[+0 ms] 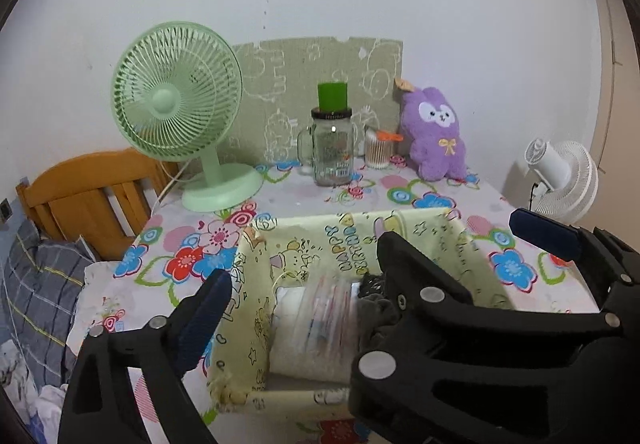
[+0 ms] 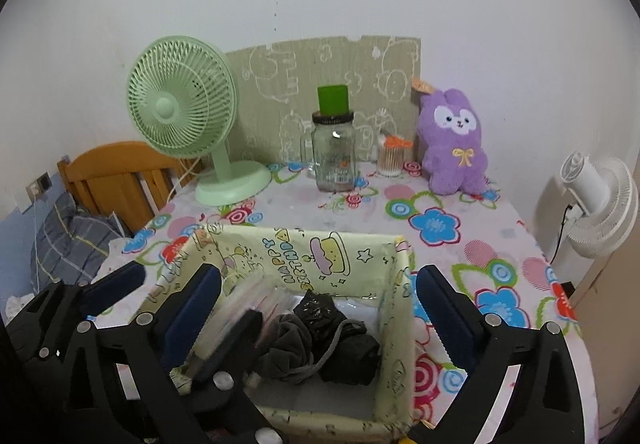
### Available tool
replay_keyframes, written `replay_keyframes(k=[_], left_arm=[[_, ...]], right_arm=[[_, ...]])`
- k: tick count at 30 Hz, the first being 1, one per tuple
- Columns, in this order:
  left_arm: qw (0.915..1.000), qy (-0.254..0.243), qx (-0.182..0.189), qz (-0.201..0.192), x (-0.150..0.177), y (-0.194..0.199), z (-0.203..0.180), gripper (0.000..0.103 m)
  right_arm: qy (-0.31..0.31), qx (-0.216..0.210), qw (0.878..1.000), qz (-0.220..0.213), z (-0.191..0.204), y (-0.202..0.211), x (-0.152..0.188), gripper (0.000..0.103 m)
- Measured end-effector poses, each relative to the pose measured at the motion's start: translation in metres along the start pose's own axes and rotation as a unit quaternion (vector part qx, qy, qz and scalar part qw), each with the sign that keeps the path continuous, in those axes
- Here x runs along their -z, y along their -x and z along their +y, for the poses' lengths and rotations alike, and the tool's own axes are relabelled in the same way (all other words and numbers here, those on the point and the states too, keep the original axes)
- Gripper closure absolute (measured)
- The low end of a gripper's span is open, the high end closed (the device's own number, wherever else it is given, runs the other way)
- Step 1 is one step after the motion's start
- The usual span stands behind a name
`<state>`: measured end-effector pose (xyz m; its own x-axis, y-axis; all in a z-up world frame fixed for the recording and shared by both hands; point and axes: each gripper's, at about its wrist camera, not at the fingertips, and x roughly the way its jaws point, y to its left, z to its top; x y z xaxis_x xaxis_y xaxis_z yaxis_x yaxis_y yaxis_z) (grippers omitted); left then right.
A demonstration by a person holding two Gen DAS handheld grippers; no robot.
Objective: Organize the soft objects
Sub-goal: 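Withdraw both tools from the basket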
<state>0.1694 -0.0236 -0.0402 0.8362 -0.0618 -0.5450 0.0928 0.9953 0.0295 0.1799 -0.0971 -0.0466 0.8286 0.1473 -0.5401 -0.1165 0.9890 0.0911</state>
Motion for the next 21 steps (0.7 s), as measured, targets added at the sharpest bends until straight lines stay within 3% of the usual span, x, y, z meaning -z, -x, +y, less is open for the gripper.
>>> replay_keyframes(k=[2,21], left_arm=[[1.0000,0.000,0.001,-0.007,-0.001,0.010,-0.003,0.001],[0.9992,-0.001,0.008,-0.040,0.005,0.074,-0.016,0.000]], right_arm=[[0.001,0.003,1.000,-0.007,-0.001,0.011,-0.001,0.003],[0.004,0.022,0.999,-0.049,0.000,0.088,0.006,0.000]])
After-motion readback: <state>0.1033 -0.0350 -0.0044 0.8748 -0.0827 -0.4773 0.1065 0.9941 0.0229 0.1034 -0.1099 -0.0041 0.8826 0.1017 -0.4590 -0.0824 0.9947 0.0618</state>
